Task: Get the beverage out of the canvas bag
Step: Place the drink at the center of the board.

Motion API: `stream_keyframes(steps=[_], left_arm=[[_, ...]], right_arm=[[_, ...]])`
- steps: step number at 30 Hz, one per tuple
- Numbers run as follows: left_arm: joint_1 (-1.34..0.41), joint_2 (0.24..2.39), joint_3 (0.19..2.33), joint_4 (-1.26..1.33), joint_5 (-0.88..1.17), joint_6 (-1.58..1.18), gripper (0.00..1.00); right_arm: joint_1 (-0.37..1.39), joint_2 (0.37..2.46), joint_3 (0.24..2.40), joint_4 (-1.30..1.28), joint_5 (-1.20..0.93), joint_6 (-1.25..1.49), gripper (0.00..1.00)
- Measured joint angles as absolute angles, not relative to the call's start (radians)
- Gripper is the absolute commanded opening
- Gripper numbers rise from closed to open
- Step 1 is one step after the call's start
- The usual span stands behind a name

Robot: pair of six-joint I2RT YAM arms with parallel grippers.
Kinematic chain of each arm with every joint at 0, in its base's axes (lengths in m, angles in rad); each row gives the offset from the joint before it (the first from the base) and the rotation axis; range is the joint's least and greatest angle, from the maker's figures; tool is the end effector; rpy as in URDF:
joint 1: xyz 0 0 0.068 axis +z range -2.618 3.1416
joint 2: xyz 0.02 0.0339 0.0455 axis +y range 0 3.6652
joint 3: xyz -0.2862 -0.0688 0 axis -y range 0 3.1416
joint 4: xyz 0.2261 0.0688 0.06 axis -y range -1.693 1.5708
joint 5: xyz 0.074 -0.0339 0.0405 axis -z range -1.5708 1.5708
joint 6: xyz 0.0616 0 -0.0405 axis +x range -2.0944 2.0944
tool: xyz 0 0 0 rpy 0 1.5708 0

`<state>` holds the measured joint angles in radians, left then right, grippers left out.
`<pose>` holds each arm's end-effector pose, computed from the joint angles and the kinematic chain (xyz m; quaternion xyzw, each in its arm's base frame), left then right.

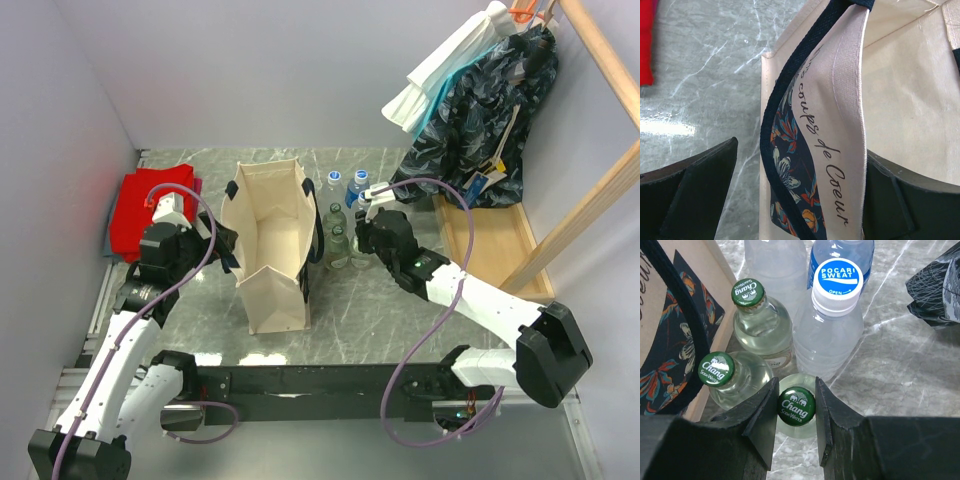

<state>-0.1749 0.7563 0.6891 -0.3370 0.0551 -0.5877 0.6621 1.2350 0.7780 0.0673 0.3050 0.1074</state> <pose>0.1629 -0.0322 0.3013 -0.1561 0.8197 -0.2262 0.5025 0.2305 0.1562 0.2874 -0.1434 0.8128 0.0896 0.5575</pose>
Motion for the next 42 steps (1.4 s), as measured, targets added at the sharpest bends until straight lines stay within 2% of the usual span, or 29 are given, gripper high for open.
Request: stream_keyframes(steps=[6,7,11,12,14,15,16,19,20,21,25,34,39,42], left_arm=[[-0.175,0.757,0.689,-0.337,0.055,-0.588,0.96],[-0.175,0.757,0.689,-0.337,0.055,-0.588,0.96],[-0.175,0.757,0.689,-0.337,0.055,-0.588,0.96],[-0.175,0.757,0.689,-0.337,0.055,-0.588,0.96],[-0.175,0.757,0.689,-0.337,0.055,-0.588,0.96],[-0.175,0.757,0.689,-0.337,0.055,-0.588,0.96],[-0.175,0.757,0.689,-0.337,0.055,-0.588,0.96],[-0.175,0.757,0.689,-0.337,0.055,-0.588,0.96],[-0.175,0.757,0.689,-0.337,0.055,-0.588,0.96],[-0.175,0.757,0.689,-0.337,0.055,-0.588,0.96],[-0.175,0.757,0.689,-0.337,0.055,-0.588,0.96],[-0.175,0.757,0.689,-0.337,0.055,-0.588,0.96],[-0.175,0.757,0.689,-0.337,0.055,-0.588,0.96],[-0.175,0.757,0.689,-0.337,0.055,-0.588,0.96]], right_arm=[[0.662,1.236,0.775,0.071,0.305,0.111,0.01],[0.662,1.237,0.773,0.074,0.306,0.111,0.04],[0.662,1.238,0.772,0.078,0.310,0.114,0.09],[0.662,1.240,0.772,0.080,0.313,0.115,0.14],[0.662,1.244,0.772,0.086,0.314,0.115,0.17],[0.662,1.245,0.772,0.087,0.314,0.115,0.28],[0.662,1.245,0.772,0.087,0.314,0.115,0.32],[0.662,1.245,0.772,0.087,0.315,0.117,0.35],[0.662,1.245,0.772,0.087,0.315,0.118,0.38],[0.662,1.245,0.772,0.087,0.315,0.118,0.50],[0.662,1.244,0.773,0.092,0.316,0.124,0.61],[0.665,1.221,0.811,0.088,0.321,0.116,0.63],[0.678,1.185,0.914,0.027,0.316,0.086,0.69],[0.696,1.179,1.029,-0.026,0.266,0.060,0.69]])
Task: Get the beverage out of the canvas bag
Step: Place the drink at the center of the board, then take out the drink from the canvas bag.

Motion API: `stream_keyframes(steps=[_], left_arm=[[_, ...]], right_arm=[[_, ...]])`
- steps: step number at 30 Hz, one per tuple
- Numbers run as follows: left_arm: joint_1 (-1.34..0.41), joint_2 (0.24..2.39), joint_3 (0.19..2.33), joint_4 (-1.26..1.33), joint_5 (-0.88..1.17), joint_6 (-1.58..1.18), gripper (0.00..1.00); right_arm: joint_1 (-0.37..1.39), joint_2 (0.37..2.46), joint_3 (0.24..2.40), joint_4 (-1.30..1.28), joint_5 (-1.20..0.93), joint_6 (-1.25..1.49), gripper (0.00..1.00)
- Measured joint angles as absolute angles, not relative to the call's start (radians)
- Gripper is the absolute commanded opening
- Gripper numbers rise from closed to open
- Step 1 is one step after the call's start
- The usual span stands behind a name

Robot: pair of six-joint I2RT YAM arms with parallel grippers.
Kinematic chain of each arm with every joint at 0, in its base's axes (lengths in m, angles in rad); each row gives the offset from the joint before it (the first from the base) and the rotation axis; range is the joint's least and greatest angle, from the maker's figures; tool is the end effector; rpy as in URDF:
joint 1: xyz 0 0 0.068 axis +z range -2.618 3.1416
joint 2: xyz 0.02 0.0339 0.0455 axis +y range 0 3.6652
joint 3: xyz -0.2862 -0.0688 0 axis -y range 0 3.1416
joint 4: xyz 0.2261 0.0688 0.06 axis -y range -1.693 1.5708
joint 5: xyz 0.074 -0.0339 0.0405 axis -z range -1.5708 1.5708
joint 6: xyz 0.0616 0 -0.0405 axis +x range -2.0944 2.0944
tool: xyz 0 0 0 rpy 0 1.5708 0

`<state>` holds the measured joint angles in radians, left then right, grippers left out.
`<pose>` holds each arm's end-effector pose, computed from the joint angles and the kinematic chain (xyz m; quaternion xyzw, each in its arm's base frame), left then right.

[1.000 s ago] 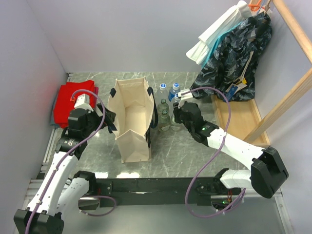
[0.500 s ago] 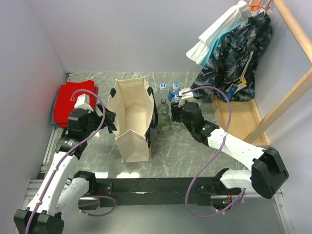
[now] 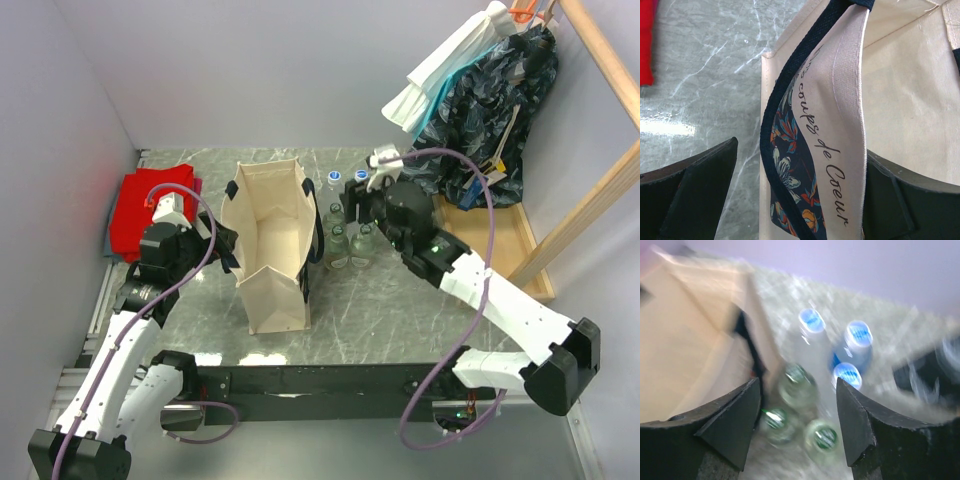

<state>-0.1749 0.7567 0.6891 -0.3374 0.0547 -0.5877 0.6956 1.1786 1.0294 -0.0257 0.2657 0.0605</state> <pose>0.1630 -0.0322 0.3012 -0.1563 0.8199 -0.2260 0.5022 0.2211 0.1635 0.3805 -0.1563 0.7480 0.1408 0.6295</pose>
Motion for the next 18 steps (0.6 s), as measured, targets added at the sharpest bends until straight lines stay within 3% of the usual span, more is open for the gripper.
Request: stream_keyframes(steps=[8,18], left_arm=[[-0.175,0.756,0.689,-0.337,0.055,-0.588,0.96],[-0.175,0.756,0.689,-0.337,0.055,-0.588,0.96]], right_arm=[[0.802,1.325,1.416,-0.232,0.147,-0.014,0.68],[0.853,1.464,1.606,-0.500,0.003,-0.054,0.68]])
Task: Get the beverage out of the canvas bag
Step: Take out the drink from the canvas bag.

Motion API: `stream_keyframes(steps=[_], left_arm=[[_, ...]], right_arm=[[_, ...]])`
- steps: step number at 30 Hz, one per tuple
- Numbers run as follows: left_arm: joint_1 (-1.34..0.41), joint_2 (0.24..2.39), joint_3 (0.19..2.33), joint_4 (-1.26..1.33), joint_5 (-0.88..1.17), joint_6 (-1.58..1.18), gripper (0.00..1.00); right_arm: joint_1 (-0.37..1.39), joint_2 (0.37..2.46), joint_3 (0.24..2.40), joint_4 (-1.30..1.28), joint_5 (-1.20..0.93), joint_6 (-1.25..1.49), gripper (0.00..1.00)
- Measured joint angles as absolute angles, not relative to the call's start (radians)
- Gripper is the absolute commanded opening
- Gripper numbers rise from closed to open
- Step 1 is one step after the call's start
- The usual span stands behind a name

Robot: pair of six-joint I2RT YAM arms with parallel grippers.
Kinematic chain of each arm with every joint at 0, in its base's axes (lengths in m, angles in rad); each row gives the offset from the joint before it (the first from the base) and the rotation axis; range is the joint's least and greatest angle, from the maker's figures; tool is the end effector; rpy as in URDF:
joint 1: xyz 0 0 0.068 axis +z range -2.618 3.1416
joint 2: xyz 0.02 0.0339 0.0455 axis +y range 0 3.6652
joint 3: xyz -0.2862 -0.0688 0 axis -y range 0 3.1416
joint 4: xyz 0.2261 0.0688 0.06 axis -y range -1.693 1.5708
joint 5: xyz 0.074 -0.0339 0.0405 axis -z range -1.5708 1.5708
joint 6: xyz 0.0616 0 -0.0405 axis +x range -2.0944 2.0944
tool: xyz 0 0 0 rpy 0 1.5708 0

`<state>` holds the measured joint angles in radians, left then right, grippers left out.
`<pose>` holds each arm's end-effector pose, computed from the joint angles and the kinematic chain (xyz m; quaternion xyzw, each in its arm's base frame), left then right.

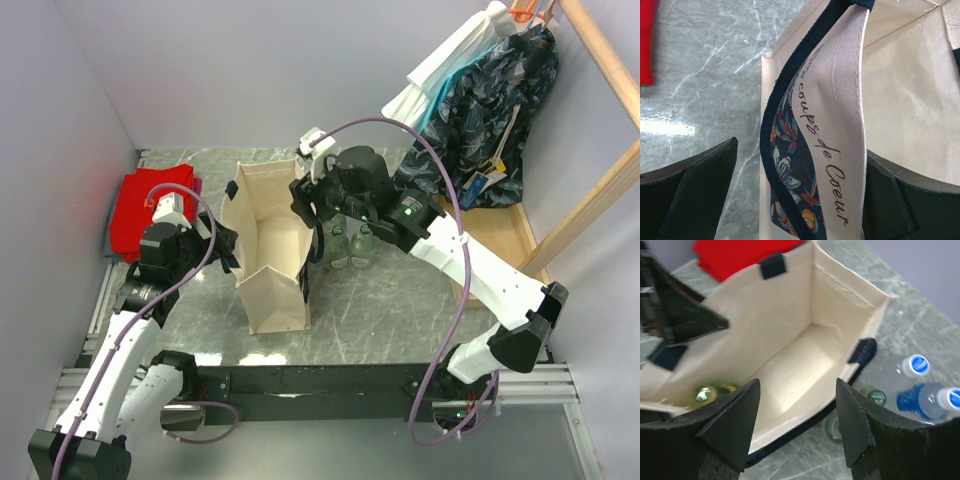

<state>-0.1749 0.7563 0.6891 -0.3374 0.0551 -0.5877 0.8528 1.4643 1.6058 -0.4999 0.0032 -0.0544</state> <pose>0.1629 -0.0322 0.3012 -0.1562 0.8198 -0.2262 0.5023 0.2185 0.2499 0.4418 -0.3593 0.7391 0.2202 0.5255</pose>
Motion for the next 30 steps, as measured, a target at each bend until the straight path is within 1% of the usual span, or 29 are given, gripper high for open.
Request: stream_keyframes(steps=[6,11,16,23,30], left_arm=[[-0.175,0.756,0.689,-0.337,0.055,-0.588,0.96],[-0.175,0.756,0.689,-0.337,0.055,-0.588,0.96],[-0.175,0.756,0.689,-0.337,0.055,-0.588,0.96],[-0.175,0.756,0.689,-0.337,0.055,-0.588,0.96],[-0.175,0.754,0.689,-0.337,0.054,-0.588,0.96]], right_arm=[[0.878,1.526,1.792,-0.638,-0.120,-0.094,0.68],[0.910,1.612,1.918,-0.738,-0.196,-0.138,0.64],[0.925,1.662,1.879,-0.776,-0.249,-0.156,0.67],[0.925,1.674,1.851,-0.778,-0.307,-0.164,0.67],[0.925,1.747,1.851,-0.770,-0.350,-0.174,0.68]])
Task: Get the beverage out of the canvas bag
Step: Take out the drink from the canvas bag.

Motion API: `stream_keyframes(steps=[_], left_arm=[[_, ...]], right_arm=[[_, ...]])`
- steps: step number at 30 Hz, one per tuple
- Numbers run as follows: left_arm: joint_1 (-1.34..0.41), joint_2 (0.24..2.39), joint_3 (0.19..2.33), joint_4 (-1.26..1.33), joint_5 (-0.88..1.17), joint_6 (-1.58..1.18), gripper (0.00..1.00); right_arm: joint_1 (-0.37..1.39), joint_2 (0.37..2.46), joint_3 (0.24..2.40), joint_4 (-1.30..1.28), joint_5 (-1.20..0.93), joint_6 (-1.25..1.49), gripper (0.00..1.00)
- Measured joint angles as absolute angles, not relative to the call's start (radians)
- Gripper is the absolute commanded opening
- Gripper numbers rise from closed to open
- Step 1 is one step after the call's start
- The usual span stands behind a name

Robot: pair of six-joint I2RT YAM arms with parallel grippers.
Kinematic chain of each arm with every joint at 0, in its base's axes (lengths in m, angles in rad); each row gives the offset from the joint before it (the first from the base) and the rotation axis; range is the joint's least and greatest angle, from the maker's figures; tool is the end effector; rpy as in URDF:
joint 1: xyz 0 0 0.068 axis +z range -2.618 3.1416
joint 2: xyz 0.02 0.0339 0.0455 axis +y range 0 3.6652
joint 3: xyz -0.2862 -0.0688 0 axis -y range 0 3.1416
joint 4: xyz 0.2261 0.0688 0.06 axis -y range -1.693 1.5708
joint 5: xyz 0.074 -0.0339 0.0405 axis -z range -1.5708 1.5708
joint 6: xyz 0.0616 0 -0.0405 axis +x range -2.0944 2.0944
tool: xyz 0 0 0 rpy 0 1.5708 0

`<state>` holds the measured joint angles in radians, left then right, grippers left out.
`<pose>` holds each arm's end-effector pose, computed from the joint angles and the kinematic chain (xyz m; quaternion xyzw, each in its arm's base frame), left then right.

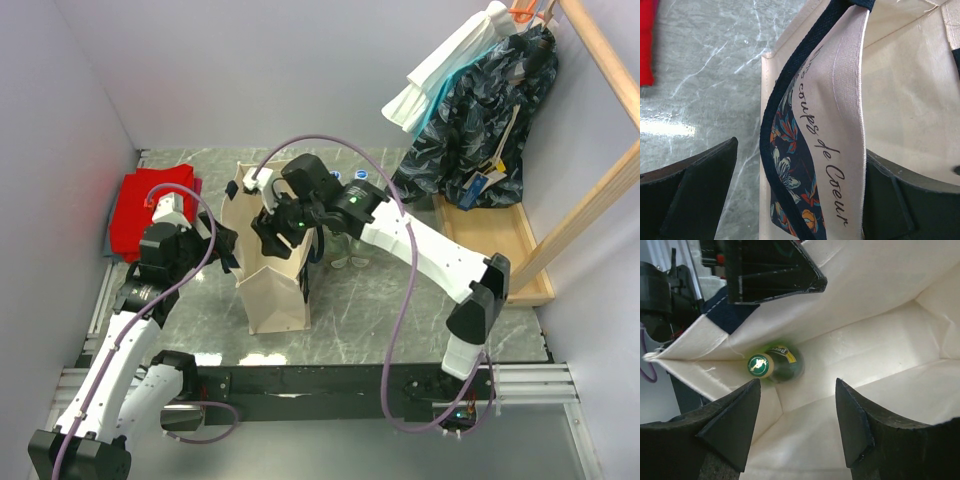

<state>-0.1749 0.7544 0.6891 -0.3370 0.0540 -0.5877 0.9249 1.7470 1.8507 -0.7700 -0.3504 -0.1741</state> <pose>0.1626 -0.0321 0.3016 -0.1563 0.8192 -0.2261 0.5034 0.2194 0.3262 0.3969 -0.5275 0.7155 0.3036 0.3428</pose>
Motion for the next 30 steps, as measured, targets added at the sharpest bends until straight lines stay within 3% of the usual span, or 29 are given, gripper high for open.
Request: stream_keyframes(steps=[30], left_arm=[[-0.175,0.744,0.689,-0.339,0.036,-0.588,0.96]], right_arm=[[0.925,1.914,1.864,-0.727,-0.416,-0.181,0.69]])
